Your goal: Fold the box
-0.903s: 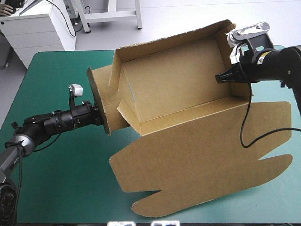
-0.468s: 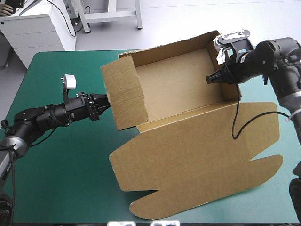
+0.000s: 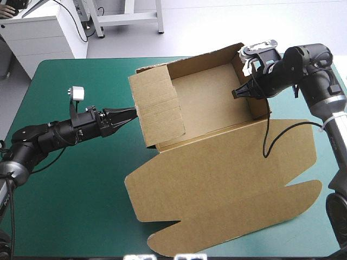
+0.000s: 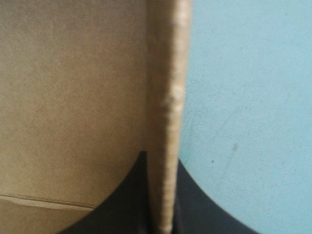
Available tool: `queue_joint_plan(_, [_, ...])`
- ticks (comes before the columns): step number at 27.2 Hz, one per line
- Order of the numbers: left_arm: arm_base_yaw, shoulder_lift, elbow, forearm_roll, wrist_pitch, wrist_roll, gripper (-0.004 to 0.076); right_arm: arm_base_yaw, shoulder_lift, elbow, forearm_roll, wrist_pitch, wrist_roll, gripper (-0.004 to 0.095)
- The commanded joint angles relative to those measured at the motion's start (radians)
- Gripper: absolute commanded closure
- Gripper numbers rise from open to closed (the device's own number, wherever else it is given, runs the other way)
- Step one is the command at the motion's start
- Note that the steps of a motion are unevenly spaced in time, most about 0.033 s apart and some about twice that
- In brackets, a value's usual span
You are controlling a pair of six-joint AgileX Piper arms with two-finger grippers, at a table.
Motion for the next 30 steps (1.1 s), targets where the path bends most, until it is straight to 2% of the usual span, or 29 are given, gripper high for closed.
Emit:
queue_joint_plan(1, [0.000, -0.032, -0.031, -0.161, 0.111, -0.066, 0.0493, -0.003, -0.044, -0.034, 0.030, 0.002, -0.014, 0.0926])
queue_joint_plan(4, [0.000, -0.032, -0.031, -0.161, 0.111, -0.118, 0.0351, -0.003, -0.044, -0.034, 0.030, 0.002, -0.018, 0.0926])
queue_joint_plan(7, [0.000, -0.032, -0.031, -0.161, 0.111, -0.164, 0.0277, -0.003, -0.044, -0.034, 0.028, 0.002, -0.020, 0.0926])
queue_joint_plan(9, [0.000, -0.032, -0.031, -0.161, 0.111, -0.175, 0.0256, -0.003, -0.044, -0.034, 0.028, 0.002, -0.020, 0.0926])
queue_joint_plan(17, [0.000, -0.032, -0.041, -0.159, 0.098, -0.206, 0.0258, -0.003, -0.044, -0.034, 0.040, 0.002, -0.018, 0.0925])
queue_joint_plan(20, [-0.002, -0.032, -0.096, -0.106, 0.071, -0.234, 0.0288, -0.003, -0.044, -0.034, 0.050, 0.002, -0.012, 0.0924])
queue_joint_plan(25, [-0.060, -0.032, -0.279, 0.190, -0.110, -0.467, 0.0353, -0.003, -0.044, -0.034, 0.052, 0.002, 0.007, 0.0921])
queue_joint_plan(28, [-0.196, -0.032, -0.397, 0.475, -0.276, -0.696, 0.0353, 0.030, -0.044, -0.034, 0.035, -0.015, 0.009, 0.0921])
queue_joint_plan(29, [-0.214, -0.032, -0.403, 0.509, -0.299, -0.748, 0.0353, 0.040, -0.044, -0.034, 0.024, -0.018, 0.015, 0.0921])
queue_joint_plan(30, [-0.245, -0.032, -0.411, 0.591, -0.343, -0.839, 0.0353, 0.072, -0.044, -0.034, -0.023, -0.022, 0.037, 0.0921])
